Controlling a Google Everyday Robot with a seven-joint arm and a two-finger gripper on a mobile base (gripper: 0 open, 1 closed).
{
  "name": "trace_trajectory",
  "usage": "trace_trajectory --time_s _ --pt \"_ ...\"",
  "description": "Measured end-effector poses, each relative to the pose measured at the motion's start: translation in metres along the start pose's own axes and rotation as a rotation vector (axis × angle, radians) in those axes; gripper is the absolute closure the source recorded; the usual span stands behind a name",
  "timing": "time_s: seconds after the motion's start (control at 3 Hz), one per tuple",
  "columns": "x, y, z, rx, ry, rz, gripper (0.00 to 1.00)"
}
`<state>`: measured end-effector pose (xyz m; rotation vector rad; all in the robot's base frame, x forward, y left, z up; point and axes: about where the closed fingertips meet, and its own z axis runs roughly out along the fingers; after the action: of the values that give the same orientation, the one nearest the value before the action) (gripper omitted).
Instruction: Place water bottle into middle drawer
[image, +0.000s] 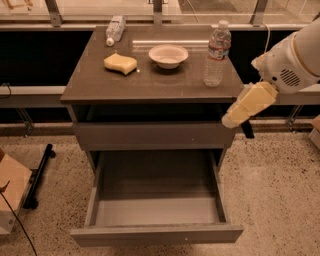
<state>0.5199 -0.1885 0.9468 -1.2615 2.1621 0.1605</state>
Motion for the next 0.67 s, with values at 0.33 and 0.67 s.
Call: trace_trajectory --time_s 0.33,0.67 --pt "-0.004 -0.028 0.016 0.052 -0.111 0.065 0.00" --pt "-0.006 -0.053 0.034 0.066 -0.184 0.097 0.00"
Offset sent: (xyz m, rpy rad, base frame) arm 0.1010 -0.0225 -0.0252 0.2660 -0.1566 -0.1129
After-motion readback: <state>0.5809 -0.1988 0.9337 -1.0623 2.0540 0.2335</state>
